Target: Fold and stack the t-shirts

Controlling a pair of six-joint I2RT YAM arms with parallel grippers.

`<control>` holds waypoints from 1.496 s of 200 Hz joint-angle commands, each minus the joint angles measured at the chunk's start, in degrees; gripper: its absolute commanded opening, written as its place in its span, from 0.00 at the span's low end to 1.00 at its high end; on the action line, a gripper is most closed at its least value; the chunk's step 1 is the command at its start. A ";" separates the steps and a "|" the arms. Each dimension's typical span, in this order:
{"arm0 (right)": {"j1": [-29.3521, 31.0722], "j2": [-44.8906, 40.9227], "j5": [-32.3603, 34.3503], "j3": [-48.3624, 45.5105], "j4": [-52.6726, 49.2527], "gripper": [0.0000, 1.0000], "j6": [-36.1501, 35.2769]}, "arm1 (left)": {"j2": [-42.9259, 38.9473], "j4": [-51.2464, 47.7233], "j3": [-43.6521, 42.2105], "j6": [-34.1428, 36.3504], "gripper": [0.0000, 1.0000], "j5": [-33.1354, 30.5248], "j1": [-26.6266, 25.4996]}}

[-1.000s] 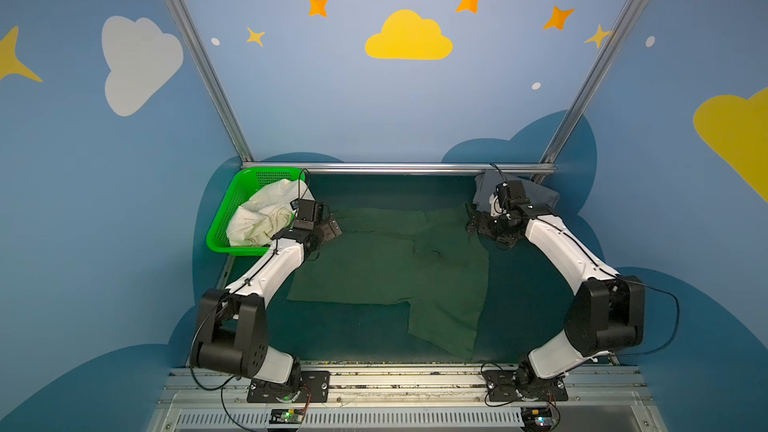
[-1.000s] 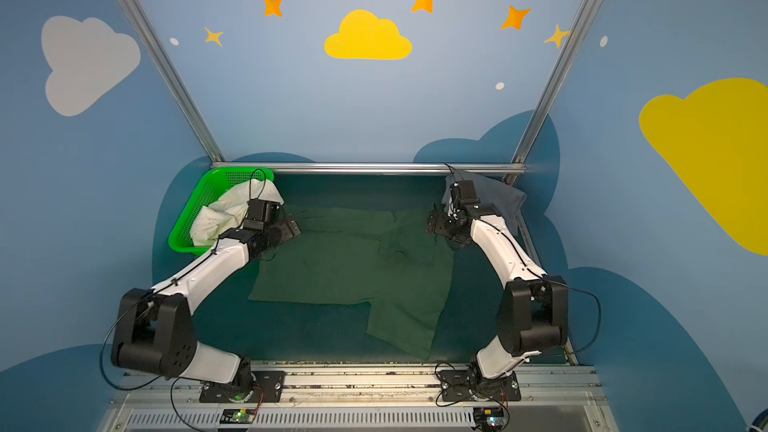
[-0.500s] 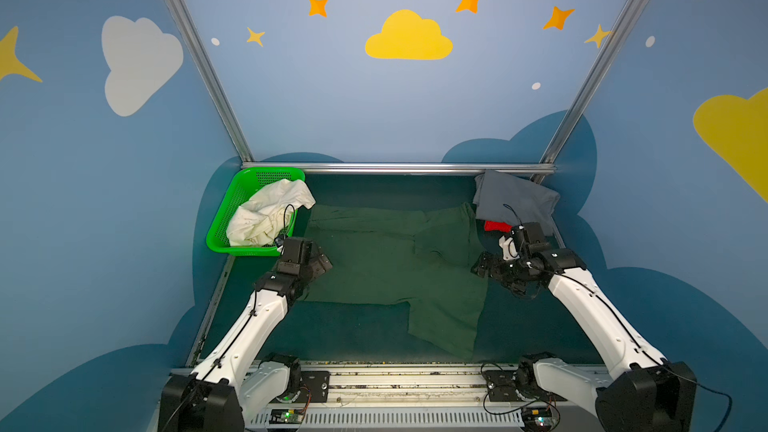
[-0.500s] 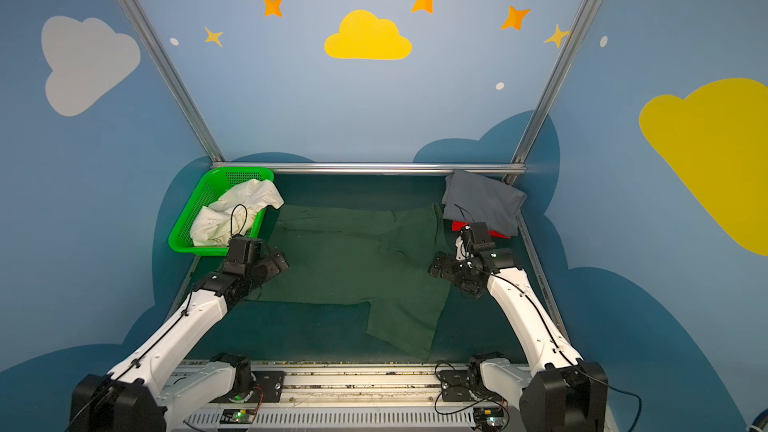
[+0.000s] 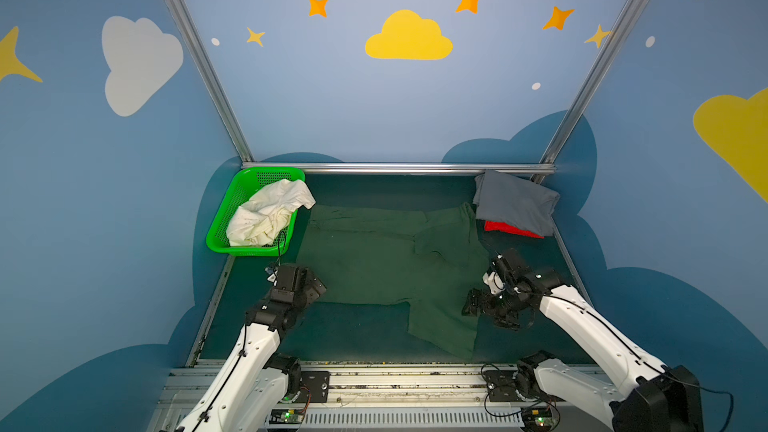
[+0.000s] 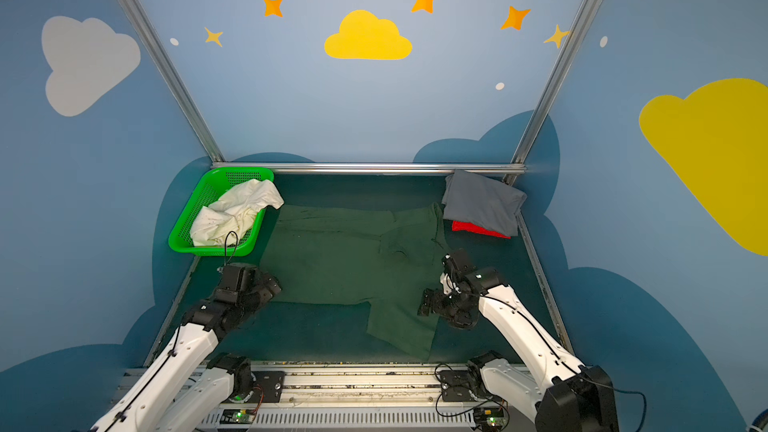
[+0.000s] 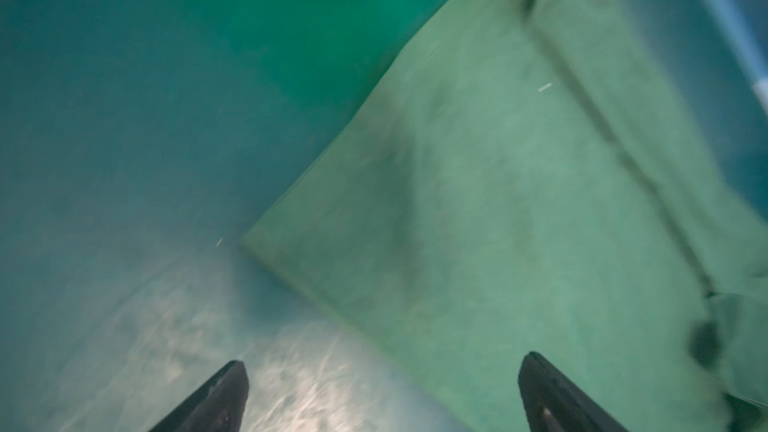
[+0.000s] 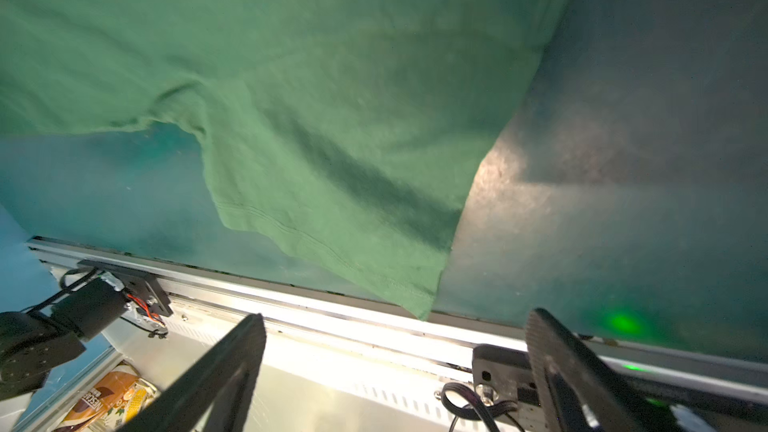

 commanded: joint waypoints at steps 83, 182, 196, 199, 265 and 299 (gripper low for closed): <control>5.18 2.90 -4.52 -8.45 8.35 0.83 7.28 | 4.62 7.30 -9.19 -6.68 0.97 1.84 0.11; 7.01 7.68 -3.75 -8.32 13.49 0.79 8.69 | 20.46 15.95 -5.32 -8.09 0.62 3.58 4.62; 7.06 8.24 -3.87 -8.45 13.89 0.79 8.69 | 25.02 15.32 -2.67 -7.31 0.55 3.51 4.92; 7.04 8.39 -3.92 -8.48 14.04 0.79 8.64 | 26.11 15.19 -2.11 -6.99 0.52 3.57 4.98; 7.13 9.88 -5.28 -9.34 17.25 0.43 9.69 | 30.64 14.23 1.09 -4.84 0.03 4.98 5.25; 7.09 9.04 -3.60 -8.31 17.23 0.15 10.27 | 32.19 13.55 2.60 -3.75 0.03 6.65 5.13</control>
